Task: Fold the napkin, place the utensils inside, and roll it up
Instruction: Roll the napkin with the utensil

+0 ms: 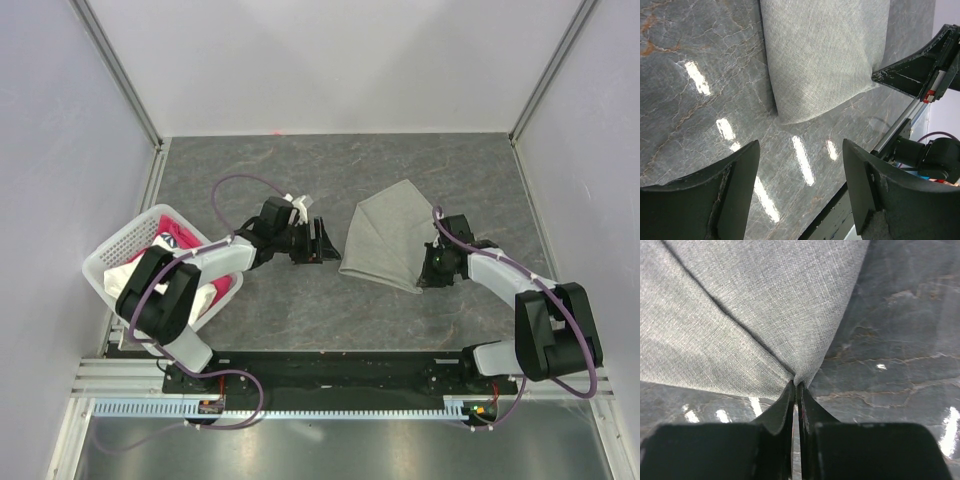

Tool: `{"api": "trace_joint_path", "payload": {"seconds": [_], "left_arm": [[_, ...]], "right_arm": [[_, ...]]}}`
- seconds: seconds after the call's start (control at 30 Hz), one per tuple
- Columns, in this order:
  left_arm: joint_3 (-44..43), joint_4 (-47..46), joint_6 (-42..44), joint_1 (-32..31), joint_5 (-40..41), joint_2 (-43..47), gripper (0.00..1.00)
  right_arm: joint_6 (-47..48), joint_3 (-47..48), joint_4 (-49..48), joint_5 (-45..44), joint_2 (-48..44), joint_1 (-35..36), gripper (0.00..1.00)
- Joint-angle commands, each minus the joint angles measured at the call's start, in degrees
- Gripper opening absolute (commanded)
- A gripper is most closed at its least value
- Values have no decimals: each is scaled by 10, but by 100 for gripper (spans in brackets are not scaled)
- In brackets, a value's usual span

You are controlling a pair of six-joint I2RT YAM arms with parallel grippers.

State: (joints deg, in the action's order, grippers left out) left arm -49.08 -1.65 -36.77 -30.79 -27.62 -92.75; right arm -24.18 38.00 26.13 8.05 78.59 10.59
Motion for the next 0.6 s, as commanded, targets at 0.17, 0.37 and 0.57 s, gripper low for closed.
{"api": "trace_joint_path", "payload": {"seconds": [0.17, 0.37, 0.57], "left_arm": [[37, -45, -23, 14, 1, -1, 77], [37, -101, -35, 30, -23, -32, 77], [8, -150, -62, 29, -60, -102, 78]], "right_arm": [[-5, -30, -42, 57, 25, 17, 3], [-8, -32, -50, 57, 36, 24, 3], [-7, -29, -51, 57, 45, 27, 3]]}}
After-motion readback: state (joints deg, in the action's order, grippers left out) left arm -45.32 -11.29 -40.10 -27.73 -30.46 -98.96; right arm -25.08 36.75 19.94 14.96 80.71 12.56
